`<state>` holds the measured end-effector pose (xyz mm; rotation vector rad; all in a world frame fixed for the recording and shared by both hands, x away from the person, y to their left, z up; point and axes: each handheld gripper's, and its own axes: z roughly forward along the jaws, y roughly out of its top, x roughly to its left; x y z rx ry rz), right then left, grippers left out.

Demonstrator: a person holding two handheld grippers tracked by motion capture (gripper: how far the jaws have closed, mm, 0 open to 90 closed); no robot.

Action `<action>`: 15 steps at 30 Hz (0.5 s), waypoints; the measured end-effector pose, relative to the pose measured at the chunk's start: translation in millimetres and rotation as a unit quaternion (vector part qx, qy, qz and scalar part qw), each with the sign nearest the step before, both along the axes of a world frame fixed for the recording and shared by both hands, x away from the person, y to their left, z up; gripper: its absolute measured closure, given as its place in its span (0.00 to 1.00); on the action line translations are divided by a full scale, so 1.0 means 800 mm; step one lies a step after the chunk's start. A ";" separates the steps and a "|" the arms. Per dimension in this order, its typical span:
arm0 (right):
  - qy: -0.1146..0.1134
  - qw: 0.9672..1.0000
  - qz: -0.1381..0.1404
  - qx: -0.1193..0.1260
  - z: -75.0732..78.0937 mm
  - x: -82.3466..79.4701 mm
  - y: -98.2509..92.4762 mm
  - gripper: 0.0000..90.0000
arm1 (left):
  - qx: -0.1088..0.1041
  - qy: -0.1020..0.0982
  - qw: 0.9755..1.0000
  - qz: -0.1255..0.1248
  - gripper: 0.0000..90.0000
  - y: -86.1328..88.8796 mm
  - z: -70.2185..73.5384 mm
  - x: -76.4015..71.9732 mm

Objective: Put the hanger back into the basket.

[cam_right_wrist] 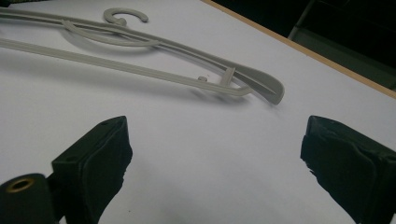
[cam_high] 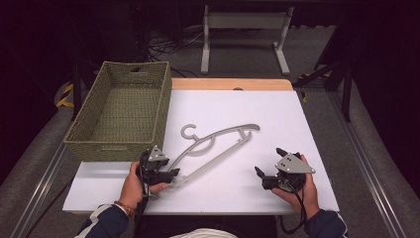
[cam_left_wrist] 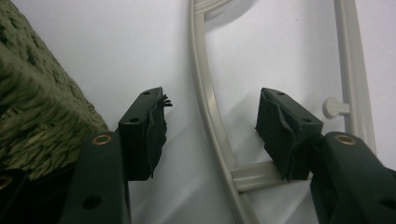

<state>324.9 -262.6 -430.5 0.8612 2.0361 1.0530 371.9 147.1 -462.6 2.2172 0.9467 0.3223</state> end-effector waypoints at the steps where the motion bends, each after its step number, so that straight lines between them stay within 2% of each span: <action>1: 0.000 1.000 0.001 0.002 0.000 0.000 0.000 0.09 | 0.008 0.005 1.000 -0.002 0.47 -0.002 0.002 0.001; 3: 0.008 1.000 0.002 0.009 0.000 0.001 -0.001 0.09 | 0.011 0.008 1.000 -0.004 0.50 -0.002 0.004 0.004; 4: 0.012 1.000 0.004 0.011 0.000 0.002 -0.002 0.09 | 0.015 0.006 1.000 -0.004 0.55 -0.002 0.005 0.004; 7: 0.023 1.000 0.011 0.007 -0.003 0.003 -0.001 0.09 | 0.022 0.010 1.000 -0.013 0.80 -0.002 0.008 0.004; 8: 0.024 1.000 0.011 0.006 -0.004 0.004 0.000 0.09 | 0.021 0.010 1.000 -0.013 0.84 -0.001 0.007 0.004; 11: 0.034 0.999 0.017 0.002 -0.006 0.004 0.000 0.09 | 0.026 0.015 0.999 -0.021 0.85 0.001 0.009 0.004; 15: 0.036 0.999 0.020 0.001 -0.005 0.004 -0.001 0.09 | 0.055 0.034 0.997 -0.042 0.87 0.011 0.017 -0.001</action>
